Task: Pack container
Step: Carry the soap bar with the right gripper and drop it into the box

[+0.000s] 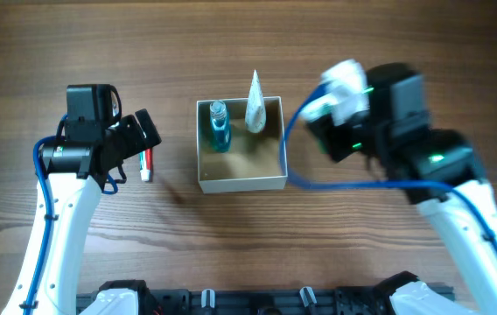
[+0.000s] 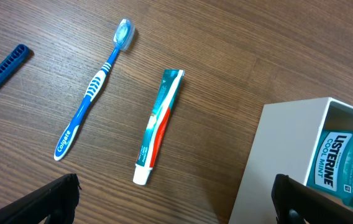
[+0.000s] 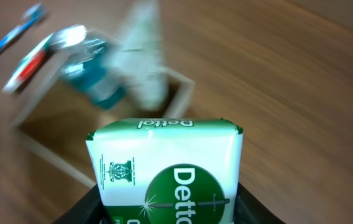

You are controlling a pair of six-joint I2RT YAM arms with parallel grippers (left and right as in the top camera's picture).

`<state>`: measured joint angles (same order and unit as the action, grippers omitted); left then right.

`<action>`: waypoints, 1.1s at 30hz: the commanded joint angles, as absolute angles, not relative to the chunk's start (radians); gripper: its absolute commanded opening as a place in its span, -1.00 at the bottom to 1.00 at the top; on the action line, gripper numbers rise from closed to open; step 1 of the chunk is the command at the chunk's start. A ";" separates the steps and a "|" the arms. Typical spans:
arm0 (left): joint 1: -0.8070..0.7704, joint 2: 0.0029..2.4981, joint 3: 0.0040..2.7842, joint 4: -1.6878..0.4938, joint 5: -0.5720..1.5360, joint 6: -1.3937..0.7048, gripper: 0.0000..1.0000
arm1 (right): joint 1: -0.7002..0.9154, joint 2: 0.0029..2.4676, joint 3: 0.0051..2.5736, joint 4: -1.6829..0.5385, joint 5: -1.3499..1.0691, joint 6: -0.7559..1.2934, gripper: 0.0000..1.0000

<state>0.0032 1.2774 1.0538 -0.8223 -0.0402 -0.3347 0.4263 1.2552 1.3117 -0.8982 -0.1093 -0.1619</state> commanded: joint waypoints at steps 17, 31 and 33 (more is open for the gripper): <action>0.009 1.278 1.071 -0.820 -0.054 -0.319 0.99 | 0.642 1.686 1.322 -0.713 -0.027 -0.206 0.24; 0.009 1.278 1.071 -0.844 -0.054 -0.319 1.00 | 0.572 1.375 1.324 -0.743 0.359 0.200 0.73; 0.009 1.279 1.067 -0.846 -0.054 -0.318 1.00 | 0.475 1.326 1.324 -0.790 0.366 0.297 0.80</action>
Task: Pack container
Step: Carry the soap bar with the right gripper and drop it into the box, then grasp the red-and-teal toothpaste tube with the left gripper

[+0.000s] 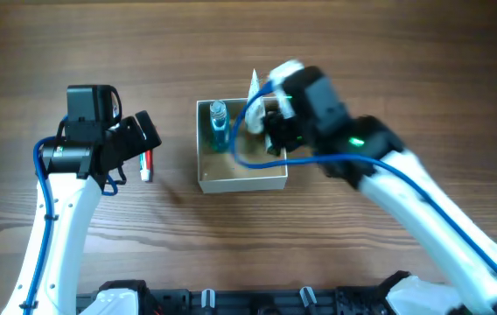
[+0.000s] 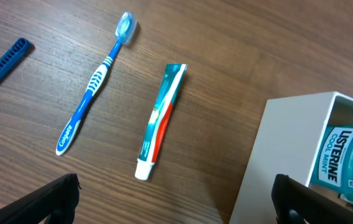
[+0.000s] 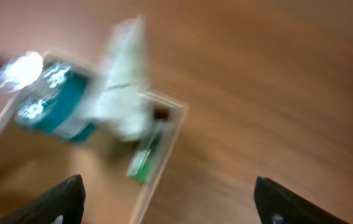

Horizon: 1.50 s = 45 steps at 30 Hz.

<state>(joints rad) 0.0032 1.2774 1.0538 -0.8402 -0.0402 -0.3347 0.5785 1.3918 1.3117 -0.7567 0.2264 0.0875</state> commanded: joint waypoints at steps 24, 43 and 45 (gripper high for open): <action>0.009 1.862 1.056 -0.652 -0.050 -0.318 0.61 | 0.101 1.530 1.314 -0.955 0.152 0.366 0.81; 0.009 1.741 1.101 -0.690 -0.073 -0.318 -0.92 | 0.101 1.530 1.314 -0.983 0.155 0.340 0.80; 0.006 1.657 1.127 -0.753 -0.073 -0.319 -0.92 | 0.101 1.530 1.314 -0.981 0.156 0.340 0.80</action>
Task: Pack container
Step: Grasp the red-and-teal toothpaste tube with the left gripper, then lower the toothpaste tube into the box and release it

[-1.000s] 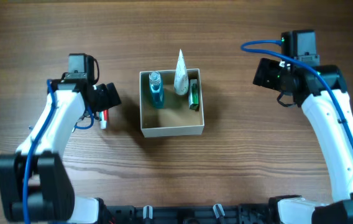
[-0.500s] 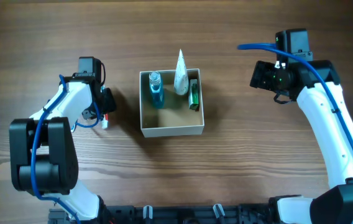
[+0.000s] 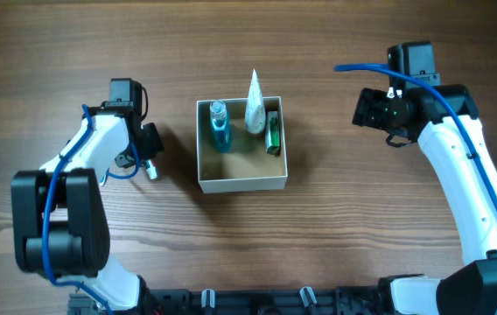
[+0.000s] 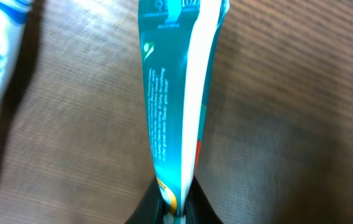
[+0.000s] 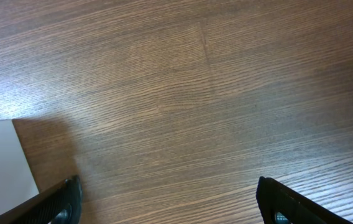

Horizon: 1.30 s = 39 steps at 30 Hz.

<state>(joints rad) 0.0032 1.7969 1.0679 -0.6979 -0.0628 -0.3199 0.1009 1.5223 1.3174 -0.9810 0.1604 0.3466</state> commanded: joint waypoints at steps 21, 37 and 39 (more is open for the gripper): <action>-0.598 1.412 1.160 -0.696 -0.036 0.421 -0.92 | 0.101 1.530 1.314 -0.944 0.155 0.341 0.80; -0.598 1.536 1.161 -0.669 -0.086 0.434 0.24 | 0.100 1.530 1.314 -0.943 0.156 0.340 0.79; -0.598 1.506 1.164 -0.669 -0.146 0.405 0.31 | 0.100 1.530 1.314 -0.943 0.156 0.340 0.79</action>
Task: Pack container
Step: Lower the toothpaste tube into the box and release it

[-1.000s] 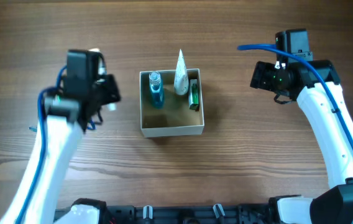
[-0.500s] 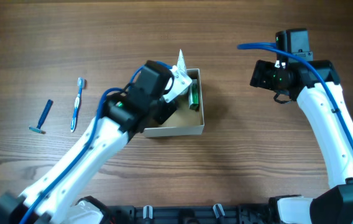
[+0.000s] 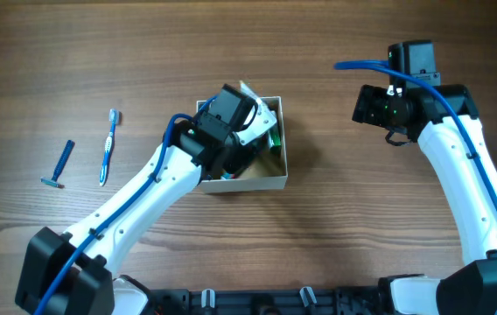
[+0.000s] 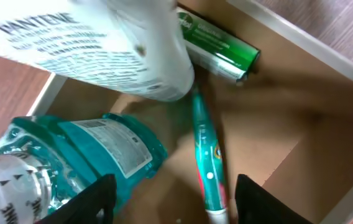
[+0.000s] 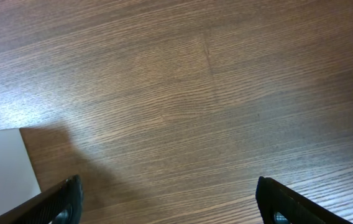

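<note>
The white cardboard box [image 3: 244, 184] stands mid-table. Inside it are a teal mouthwash bottle [image 4: 86, 155], a white Pantene tube [image 4: 102, 43] and a green soap bar [image 4: 217, 46]. A teal and red toothpaste tube [image 4: 206, 155] lies on the box floor, cap toward the camera. My left gripper [image 4: 176, 208] hangs over the box, open, its fingers either side of the tube and clear of it. My right gripper [image 5: 167, 205] is open over bare wood to the right of the box, holding nothing.
A blue toothbrush [image 3: 107, 147] and a blue razor [image 3: 56, 166] lie on the table far left of the box. The box's white corner [image 5: 2, 168] shows at the left edge of the right wrist view. My left arm [image 3: 135, 206] crosses the table diagonally.
My left gripper was shut on the toothpaste on the table left of the box. Now it is open above the box and the toothpaste lies inside. The right arm has not moved.
My right gripper held the soap near the box while my left hung open above the toothpaste. Then the right was open over the box with the soap inside. Later it was back at the right and my left was shut on the toothpaste, which now lies in the box.
</note>
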You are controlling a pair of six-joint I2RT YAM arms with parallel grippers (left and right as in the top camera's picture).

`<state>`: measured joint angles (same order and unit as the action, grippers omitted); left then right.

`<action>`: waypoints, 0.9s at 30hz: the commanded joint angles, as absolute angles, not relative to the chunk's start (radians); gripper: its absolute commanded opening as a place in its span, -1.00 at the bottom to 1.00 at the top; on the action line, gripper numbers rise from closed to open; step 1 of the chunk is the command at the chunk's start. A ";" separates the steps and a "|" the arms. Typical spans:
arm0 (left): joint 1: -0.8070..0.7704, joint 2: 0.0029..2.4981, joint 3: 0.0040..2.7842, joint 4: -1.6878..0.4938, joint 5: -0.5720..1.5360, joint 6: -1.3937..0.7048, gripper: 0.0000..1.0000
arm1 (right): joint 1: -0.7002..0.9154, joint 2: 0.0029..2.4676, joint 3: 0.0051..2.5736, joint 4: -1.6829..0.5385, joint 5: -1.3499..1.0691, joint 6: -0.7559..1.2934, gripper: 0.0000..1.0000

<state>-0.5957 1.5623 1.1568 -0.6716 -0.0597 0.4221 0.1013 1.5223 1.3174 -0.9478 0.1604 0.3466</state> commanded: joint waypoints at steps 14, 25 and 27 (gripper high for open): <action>-0.019 1.115 1.183 -0.873 -0.229 0.044 0.97 | 0.101 1.530 1.314 -0.940 0.156 0.340 0.80; 0.262 1.701 1.176 -0.781 0.000 0.048 0.91 | 0.101 1.530 1.314 -0.951 0.155 0.341 0.80; 0.260 1.789 1.177 -0.749 0.000 0.052 0.91 | 0.101 1.530 1.314 -0.958 0.155 0.341 0.79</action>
